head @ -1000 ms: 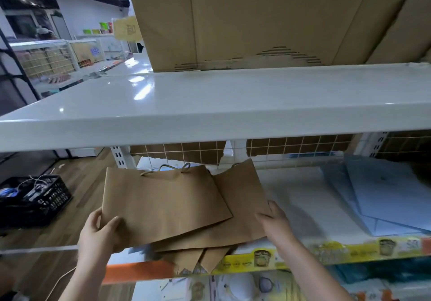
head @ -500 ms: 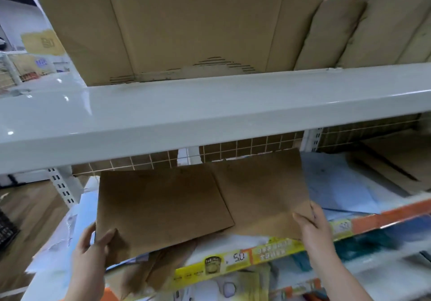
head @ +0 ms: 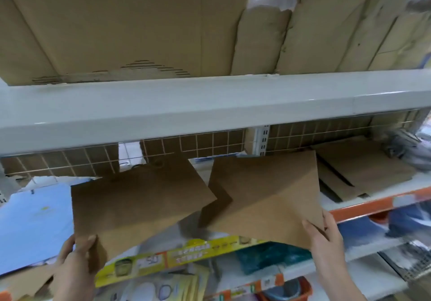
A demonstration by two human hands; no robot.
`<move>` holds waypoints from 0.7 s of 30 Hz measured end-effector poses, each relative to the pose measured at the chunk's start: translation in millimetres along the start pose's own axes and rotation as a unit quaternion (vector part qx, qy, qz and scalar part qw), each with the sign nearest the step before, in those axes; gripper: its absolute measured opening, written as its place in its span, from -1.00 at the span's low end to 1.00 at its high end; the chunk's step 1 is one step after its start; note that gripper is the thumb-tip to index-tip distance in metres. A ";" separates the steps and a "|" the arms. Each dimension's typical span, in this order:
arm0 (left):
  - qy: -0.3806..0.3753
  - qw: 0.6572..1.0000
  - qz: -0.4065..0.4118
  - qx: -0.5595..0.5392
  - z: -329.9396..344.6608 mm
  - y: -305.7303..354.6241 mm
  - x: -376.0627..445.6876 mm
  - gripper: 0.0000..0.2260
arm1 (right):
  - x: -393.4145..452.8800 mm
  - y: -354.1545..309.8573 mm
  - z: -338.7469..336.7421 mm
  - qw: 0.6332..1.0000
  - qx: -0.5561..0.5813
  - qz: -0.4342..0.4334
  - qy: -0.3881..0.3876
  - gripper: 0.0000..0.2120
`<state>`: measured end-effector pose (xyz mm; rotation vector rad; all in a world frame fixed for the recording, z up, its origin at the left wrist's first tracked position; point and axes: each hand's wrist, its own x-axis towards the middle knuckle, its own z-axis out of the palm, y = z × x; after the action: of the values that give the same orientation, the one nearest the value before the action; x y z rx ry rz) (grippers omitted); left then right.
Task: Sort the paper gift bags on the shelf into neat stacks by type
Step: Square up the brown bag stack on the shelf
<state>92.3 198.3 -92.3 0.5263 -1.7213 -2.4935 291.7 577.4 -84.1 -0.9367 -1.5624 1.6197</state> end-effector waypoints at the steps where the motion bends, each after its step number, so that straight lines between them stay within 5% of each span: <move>1: -0.003 1.000 -0.001 -0.007 7.4 -7.9 -11.6 -0.83 | 5.3 1.9 -14.0 1.000 0.007 0.010 -0.003 -0.69; 9: -0.013 1.000 0.008 0.022 74.8 -59.4 -86.2 -0.76 | 45.0 9.3 -103.4 0.996 0.087 0.022 0.028 -0.64; 21: -0.060 0.992 -0.051 0.102 208.6 -132.8 -80.6 -0.61 | 121.6 29.8 -202.9 0.984 0.130 0.074 0.095 -0.61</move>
<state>120.8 454.2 -129.0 0.4994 -2.0596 -2.4767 406.2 783.1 -121.3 -1.0499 -1.1442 1.7306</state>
